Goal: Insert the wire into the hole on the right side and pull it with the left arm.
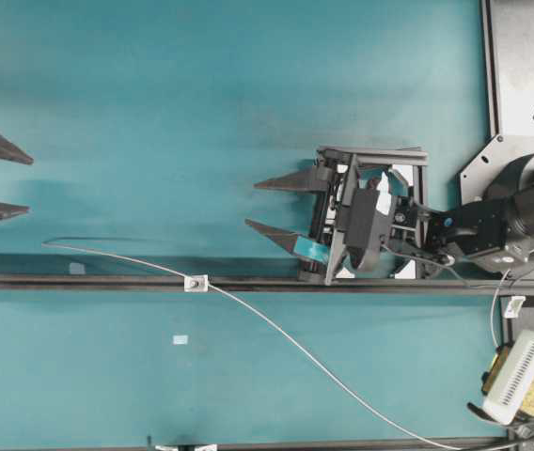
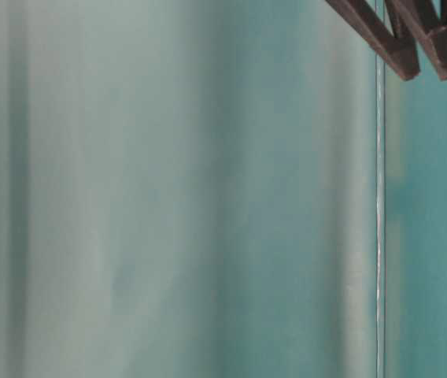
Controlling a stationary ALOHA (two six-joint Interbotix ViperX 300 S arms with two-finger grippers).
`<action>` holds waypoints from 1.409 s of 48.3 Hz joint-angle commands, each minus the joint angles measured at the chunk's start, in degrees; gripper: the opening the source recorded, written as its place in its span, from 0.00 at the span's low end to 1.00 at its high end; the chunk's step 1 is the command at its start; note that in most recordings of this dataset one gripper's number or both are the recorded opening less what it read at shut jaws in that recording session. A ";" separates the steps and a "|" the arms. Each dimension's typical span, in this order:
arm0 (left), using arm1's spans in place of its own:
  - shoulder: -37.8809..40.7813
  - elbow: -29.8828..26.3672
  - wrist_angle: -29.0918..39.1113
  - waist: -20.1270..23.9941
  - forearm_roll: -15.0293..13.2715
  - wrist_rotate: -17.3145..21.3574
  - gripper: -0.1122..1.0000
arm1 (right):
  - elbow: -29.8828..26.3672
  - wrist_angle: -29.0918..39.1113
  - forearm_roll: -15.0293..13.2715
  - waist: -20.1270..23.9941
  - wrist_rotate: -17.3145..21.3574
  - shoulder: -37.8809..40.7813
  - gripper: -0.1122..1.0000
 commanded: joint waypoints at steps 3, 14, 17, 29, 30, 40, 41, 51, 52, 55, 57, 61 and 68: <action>-0.18 -0.70 -0.88 0.26 0.18 0.00 0.90 | 0.09 -0.26 -0.09 -0.18 0.09 -1.85 0.72; -0.09 -0.44 -2.02 0.18 0.18 0.00 0.89 | 0.44 -0.26 -0.09 -0.18 0.18 -2.20 0.72; -0.09 -0.44 -2.11 0.26 0.09 0.09 0.89 | 0.44 -0.26 -0.09 -0.18 0.18 -2.20 0.72; -0.09 -0.44 -2.11 0.18 0.18 0.09 0.89 | 0.44 -0.26 -0.09 -0.18 0.18 -2.20 0.72; 0.00 -0.53 -2.11 0.18 0.18 0.00 0.89 | 0.44 -0.26 -0.09 -0.18 0.18 -2.20 0.72; 0.18 -0.62 -2.11 0.26 0.18 0.00 0.89 | 0.44 -0.26 -0.09 -0.18 0.26 -2.20 0.72; 0.18 -0.62 -2.11 0.18 0.09 0.00 0.89 | 0.44 -0.26 -0.09 -0.18 0.35 -2.20 0.72; 0.18 -0.62 -2.20 0.18 0.18 0.09 0.89 | 0.44 -0.26 -0.09 -0.26 0.35 -2.20 0.72; 0.26 -0.62 -2.11 0.26 0.18 0.00 0.89 | 0.44 -0.26 -0.09 -0.18 0.35 -2.20 0.72; 0.26 -0.62 -2.11 0.18 0.09 0.00 0.89 | 0.44 -0.26 -0.09 -0.18 0.35 -2.20 0.72; 0.18 -0.70 -2.11 0.18 0.18 0.00 0.89 | 0.44 -0.26 -0.09 -0.18 0.35 -2.20 0.72; 0.18 -0.70 -2.11 0.18 0.09 0.00 0.89 | 0.44 -0.26 -0.09 -0.18 0.35 -2.20 0.72; 0.09 -0.88 -2.11 0.26 0.18 0.00 0.89 | 0.44 -0.26 -0.09 -0.18 0.18 -2.20 0.72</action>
